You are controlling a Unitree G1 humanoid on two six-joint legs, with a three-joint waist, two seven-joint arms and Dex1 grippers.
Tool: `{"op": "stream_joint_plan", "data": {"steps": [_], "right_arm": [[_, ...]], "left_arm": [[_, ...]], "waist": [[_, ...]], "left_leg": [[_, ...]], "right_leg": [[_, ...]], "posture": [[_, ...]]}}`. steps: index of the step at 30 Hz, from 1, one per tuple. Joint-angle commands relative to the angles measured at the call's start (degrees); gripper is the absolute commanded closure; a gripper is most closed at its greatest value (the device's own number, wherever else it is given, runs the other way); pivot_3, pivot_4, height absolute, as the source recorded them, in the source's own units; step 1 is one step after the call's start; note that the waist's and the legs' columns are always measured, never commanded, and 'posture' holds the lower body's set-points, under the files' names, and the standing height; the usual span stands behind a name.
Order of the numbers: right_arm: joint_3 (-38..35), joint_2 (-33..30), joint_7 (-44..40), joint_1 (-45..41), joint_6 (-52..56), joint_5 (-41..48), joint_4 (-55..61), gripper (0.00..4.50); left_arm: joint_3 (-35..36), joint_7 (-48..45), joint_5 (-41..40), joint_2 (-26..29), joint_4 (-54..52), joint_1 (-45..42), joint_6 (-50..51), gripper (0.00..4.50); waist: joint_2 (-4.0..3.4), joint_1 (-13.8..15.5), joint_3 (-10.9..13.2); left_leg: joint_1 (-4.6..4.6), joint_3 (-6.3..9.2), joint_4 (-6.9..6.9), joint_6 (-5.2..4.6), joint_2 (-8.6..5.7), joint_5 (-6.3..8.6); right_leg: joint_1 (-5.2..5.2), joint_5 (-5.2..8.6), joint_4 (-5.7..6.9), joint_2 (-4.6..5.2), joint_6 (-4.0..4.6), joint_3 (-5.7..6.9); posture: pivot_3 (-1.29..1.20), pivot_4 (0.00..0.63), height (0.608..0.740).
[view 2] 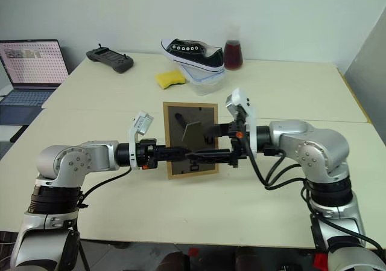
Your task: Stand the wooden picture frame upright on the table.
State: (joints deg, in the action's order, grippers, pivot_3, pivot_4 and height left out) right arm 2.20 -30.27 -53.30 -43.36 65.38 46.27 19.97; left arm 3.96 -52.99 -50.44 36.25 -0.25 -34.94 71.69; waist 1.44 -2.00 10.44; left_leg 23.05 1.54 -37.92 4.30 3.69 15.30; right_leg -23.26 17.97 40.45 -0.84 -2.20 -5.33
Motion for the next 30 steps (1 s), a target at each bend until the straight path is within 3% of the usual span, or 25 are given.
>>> {"op": "stream_joint_plan", "data": {"steps": [1, 5, 9, 12, 16, 21, 26, 30], "right_arm": [[0.63, -3.11, -1.29, 2.14, -4.37, -2.13, 1.09, 0.04], [3.87, -7.8, -1.48, 5.7, -19.21, -14.01, -1.75, 0.04], [5.03, -10.87, 2.71, 12.53, -64.64, -37.11, -14.31, 0.04], [6.6, -13.49, 12.64, 13.0, -97.53, -53.52, -27.17, 0.04], [6.5, -11.76, 26.3, 8.53, -120.83, -67.21, -37.32, 0.04], [7.18, -6.81, 37.52, 2.33, -130.94, -78.77, -42.13, 0.04], [9.35, -2.56, 42.52, -1.9, -132.21, -83.37, -44.03, 0.04], [11.51, -3.16, 44.1, -2.92, -133.83, -87.23, -45.05, 0.04]], "left_arm": [[6.45, 2.47, -5.07, -1.27, 1.51, -2.13, 4.82, 3.21], [8.97, 5.67, -7.54, -2.23, 4.03, -3.44, 11.69, 3.21], [13.23, 9.46, -14.16, -3.03, 9.67, -4.85, 20.37, 3.21], [11.27, 12.77, -23.06, -1.02, 11.96, -3.58, 20.81, 3.21], [11.22, 19.88, -33.22, -1.18, 14.77, -3.25, 20.81, 3.21], [8.2, 27.58, -44.44, -1.3, 12.53, -0.52, 20.8, 3.21], [4.1, 34.33, -53.33, -0.53, 8.96, 3.2, 16.89, 3.21], [0.15, 38.77, -61.28, 1.72, 6.38, 5.22, 11.97, 3.21]], "waist": [[0.0, -0.13, 0.0], [0.04, -0.28, 0.02], [0.06, -0.25, 0.02], [0.08, -0.41, 0.04], [0.08, -1.08, 0.04], [0.08, -1.76, 0.04], [0.08, -1.45, 0.04], [0.08, -1.09, 0.04]], "left_leg": [[0.0, 0.0, 0.0, 0.0, 0.0, 0.0], [0.02, 0.01, -0.02, 0.0, -0.01, 0.0], [0.05, -0.01, -0.01, 0.0, -0.04, 0.0], [0.05, -0.06, -0.01, 0.01, -0.03, 0.0], [-0.03, -0.1, -0.01, 0.09, -0.02, -0.05], [-0.2, -0.1, -0.03, 0.3, 0.0, -0.17], [-0.18, -0.05, -0.05, 0.38, -0.02, -0.21], [-0.17, -0.07, -0.08, 0.4, -0.06, -0.22]], "right_leg": [[0.0, 0.0, 0.0, -0.01, 0.0, 0.0], [0.0, 0.0, -0.02, -0.01, -0.01, 0.01], [0.01, 0.0, -0.1, 0.01, -0.04, 0.01], [0.01, 0.0, -0.13, 0.04, -0.06, -0.03], [0.0, -0.02, -0.01, 0.06, -0.06, -0.11], [-0.01, 0.0, 0.32, 0.04, -0.04, -0.21], [-0.01, 0.0, 0.34, 0.09, -0.03, -0.16], [0.0, 0.0, 0.34, 0.17, -0.03, -0.15]], "posture": [[0.0, 0.15, 0.74], [0.0, 0.15, 0.74], [0.0, 0.15, 0.74], [0.0, 0.15, 0.74], [0.0, 0.15, 0.74], [0.0, 0.15, 0.74], [0.0, 0.15, 0.74], [0.0, 0.15, 0.74]]}}
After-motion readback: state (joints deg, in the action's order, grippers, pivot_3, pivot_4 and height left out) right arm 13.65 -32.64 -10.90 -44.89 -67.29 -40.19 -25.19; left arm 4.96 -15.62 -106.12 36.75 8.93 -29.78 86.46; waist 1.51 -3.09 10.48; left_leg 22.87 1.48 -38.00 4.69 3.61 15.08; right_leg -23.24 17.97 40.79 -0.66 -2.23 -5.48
